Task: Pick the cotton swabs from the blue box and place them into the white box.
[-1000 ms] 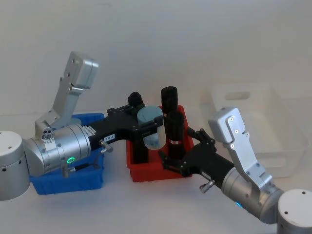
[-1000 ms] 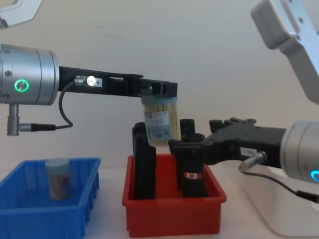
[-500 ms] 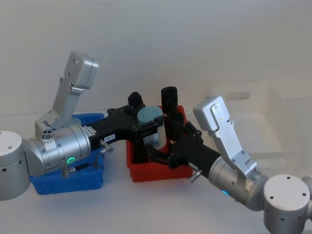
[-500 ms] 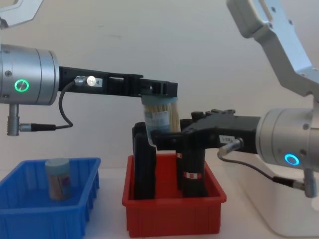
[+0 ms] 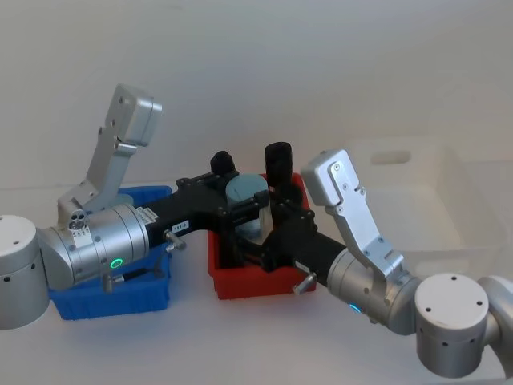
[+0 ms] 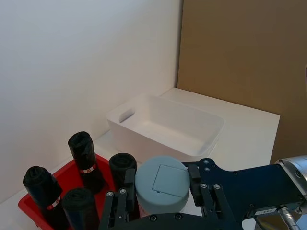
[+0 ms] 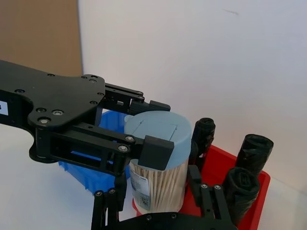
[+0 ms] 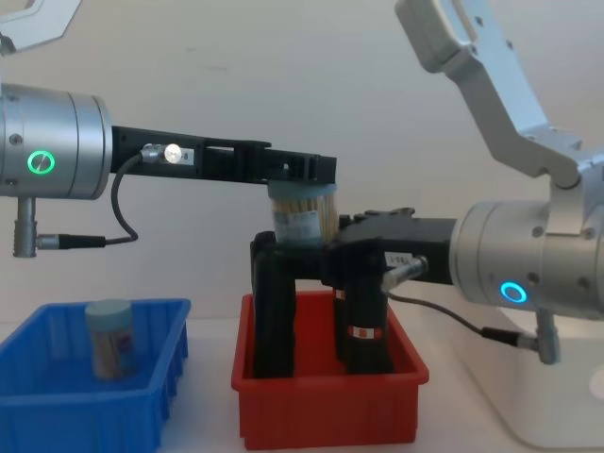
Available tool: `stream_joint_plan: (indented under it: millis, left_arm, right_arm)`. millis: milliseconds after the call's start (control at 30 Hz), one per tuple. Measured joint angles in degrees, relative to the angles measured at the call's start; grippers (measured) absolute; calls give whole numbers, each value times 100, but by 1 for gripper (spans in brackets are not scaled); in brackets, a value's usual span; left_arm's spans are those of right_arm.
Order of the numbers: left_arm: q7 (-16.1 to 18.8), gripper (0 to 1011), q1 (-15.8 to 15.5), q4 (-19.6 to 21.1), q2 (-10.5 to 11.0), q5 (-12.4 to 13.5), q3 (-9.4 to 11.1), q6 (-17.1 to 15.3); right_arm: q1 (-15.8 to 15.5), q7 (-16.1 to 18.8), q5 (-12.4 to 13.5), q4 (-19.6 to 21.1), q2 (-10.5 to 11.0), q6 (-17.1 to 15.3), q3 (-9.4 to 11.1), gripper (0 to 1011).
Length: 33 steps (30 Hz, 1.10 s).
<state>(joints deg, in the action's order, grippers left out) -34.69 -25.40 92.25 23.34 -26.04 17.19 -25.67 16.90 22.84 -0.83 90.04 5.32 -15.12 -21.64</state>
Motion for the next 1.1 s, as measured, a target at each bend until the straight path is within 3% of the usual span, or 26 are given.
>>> stream_joint_plan:
  millis: [233, 433, 833, 1100]
  left_arm:
    - [4, 661, 0, 0, 1, 2, -2, 0]
    - [11, 681, 0, -1, 1, 3, -5, 1]
    - [0, 1003, 0, 0, 0, 0, 0, 0]
    - [0, 1003, 0, 0, 0, -1, 0, 0]
  right_arm:
    - [92, 66, 46, -127, -56, 0, -10, 636]
    - [149, 126, 84, -209, -89, 25, -25, 623]
    - [181, 162, 122, -238, -108, 83, -61, 623]
    - [138, -16, 66, -170, -94, 102, -84, 623]
